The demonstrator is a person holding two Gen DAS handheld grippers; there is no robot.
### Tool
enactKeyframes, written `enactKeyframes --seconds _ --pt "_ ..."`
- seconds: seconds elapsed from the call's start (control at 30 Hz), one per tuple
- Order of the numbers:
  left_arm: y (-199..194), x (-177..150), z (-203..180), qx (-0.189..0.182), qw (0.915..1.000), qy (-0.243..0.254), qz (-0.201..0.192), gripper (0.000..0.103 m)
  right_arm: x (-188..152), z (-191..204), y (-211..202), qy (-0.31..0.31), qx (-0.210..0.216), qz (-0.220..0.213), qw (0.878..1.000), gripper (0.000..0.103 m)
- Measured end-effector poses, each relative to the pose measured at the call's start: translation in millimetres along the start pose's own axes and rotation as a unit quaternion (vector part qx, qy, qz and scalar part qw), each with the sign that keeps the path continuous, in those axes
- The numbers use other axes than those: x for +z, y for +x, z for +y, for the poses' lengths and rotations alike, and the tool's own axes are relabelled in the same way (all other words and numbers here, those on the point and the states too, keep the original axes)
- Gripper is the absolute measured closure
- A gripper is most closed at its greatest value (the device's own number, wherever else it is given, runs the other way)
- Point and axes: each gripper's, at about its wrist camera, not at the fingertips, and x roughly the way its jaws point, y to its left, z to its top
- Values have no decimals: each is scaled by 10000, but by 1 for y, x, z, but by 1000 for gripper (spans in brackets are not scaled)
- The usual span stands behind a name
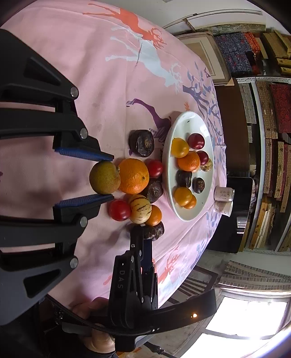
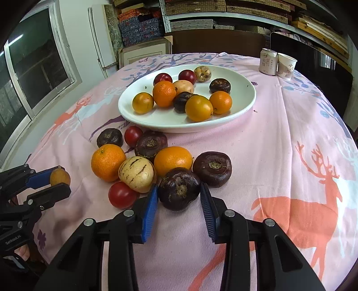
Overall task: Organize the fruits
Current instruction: 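Grasp a small green-brown mandarin with the left tool while the right tool grasps a dark purple fruit, then lower both fruits onto the white plate and open both tools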
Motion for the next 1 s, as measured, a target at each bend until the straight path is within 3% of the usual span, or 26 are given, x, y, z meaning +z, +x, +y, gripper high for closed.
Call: enactKeyframes --seconds 0.33,0.57,0.67,0.8,1.0 --pt "-8 10 5 -75 9999 -50 -129 74 -2 -15 -56 123 271 -668 9973 65" --pt "1 65 16 -120 9993 -75 -336 74 42 -35 -77 116 179 -1000 9948 65" --pt "14 96 27 97 9993 -67 -366 74 65 -44 -77 179 201 -1096 9936 65" --pt "36 127 42 105 9994 -192 -282 74 94 -50 -67 273 290 -1155 9925 65" --pt "81 158 54 276 9992 -282 -28 74 134 -46 -24 242 245 -956 9948 65"
